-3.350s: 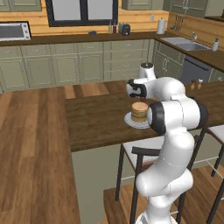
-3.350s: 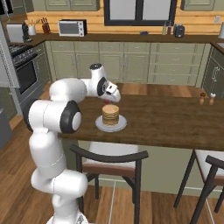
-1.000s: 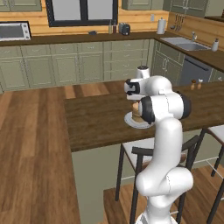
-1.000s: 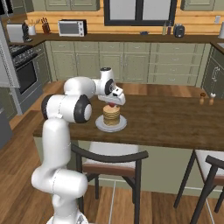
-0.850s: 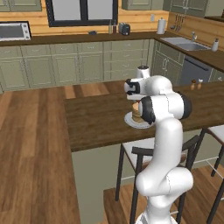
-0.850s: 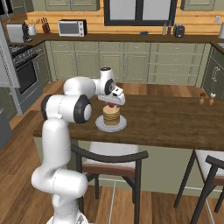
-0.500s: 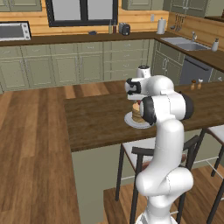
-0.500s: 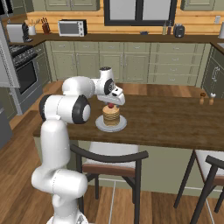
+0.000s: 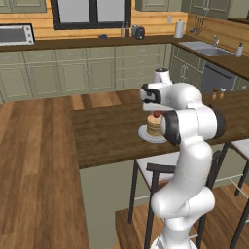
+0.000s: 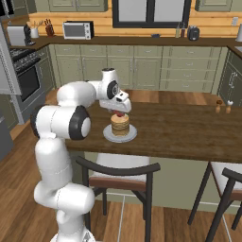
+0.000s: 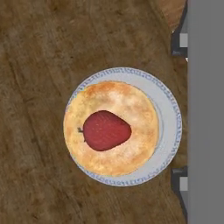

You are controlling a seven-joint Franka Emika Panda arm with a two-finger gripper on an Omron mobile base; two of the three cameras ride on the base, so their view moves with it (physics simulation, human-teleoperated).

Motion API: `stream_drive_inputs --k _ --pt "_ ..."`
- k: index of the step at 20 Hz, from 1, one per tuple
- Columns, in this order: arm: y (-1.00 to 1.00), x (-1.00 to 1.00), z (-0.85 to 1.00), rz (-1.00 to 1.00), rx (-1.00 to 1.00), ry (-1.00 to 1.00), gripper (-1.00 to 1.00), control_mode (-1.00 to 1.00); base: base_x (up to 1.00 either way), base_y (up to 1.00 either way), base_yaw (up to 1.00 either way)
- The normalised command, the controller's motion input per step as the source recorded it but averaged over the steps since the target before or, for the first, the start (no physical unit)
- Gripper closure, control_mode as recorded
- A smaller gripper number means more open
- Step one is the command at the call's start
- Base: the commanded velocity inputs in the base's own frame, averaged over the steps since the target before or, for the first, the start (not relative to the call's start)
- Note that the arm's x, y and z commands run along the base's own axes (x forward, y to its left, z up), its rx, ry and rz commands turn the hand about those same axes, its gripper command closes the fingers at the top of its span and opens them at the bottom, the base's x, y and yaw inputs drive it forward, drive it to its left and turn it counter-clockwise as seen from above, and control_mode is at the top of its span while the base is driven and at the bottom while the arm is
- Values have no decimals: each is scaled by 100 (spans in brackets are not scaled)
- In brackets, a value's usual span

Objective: Take the strawberry from the fridge and place it on top of the pancake, located on the dining counter.

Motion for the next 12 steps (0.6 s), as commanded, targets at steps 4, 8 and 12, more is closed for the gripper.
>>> stream_drive_inputs --k 4,8,12 --pt "74 -100 16 10 -4 7 -100 -100 0 0 0" --pt "74 -100 21 14 -1 3 -100 -100 0 0 0" --pt "64 -100 47 19 0 2 -100 -100 0 0 0"
